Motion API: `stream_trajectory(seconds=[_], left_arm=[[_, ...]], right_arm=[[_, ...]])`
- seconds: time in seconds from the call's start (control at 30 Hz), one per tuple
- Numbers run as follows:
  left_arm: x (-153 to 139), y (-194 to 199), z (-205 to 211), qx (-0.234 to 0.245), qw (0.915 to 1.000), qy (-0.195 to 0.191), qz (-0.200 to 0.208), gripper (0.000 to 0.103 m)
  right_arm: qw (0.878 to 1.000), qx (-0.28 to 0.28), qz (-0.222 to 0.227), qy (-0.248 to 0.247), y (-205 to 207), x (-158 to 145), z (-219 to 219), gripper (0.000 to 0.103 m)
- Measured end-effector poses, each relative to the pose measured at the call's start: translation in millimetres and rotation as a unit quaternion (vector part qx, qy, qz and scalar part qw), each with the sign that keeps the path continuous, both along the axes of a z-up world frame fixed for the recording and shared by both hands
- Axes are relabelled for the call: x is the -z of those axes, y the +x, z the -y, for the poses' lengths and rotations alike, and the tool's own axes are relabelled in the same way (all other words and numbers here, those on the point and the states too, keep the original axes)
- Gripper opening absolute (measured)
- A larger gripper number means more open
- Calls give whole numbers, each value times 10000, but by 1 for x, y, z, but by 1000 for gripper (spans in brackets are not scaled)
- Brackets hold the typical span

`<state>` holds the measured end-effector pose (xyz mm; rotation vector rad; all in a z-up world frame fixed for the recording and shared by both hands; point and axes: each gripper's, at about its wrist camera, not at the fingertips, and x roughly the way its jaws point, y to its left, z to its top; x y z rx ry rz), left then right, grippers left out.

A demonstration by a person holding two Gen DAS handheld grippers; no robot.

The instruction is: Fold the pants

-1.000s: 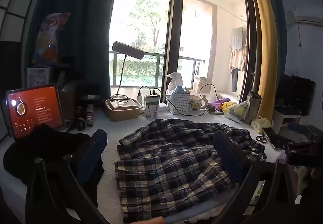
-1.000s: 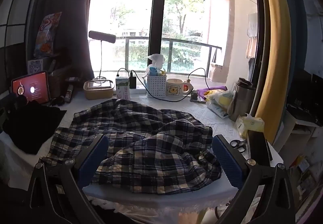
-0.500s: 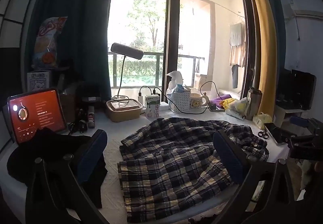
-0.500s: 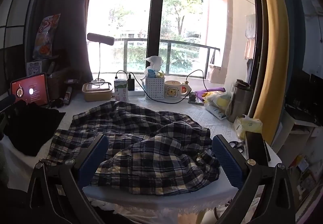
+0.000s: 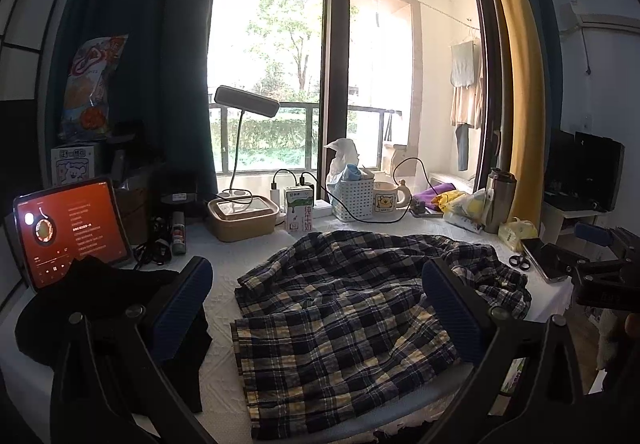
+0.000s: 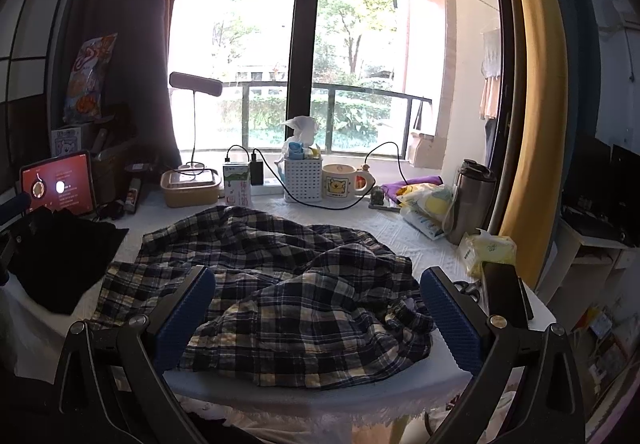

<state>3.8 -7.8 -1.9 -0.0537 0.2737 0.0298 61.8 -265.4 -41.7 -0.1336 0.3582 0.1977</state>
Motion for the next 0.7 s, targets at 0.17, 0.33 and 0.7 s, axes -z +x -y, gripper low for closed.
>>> stream_trajectory(seconds=[0.17,0.33,0.7], left_arm=[[-2,-2,-1,-39,10000,19,33,103],[-3,-4,-2,-54,10000,12,53,103],[-5,-4,-5,-88,9999,-8,51,103]], right_arm=[[10000,-2,13,0,0,0,1,103],[10000,-5,15,7,0,0,1,103],[10000,-4,15,15,0,0,2,103]])
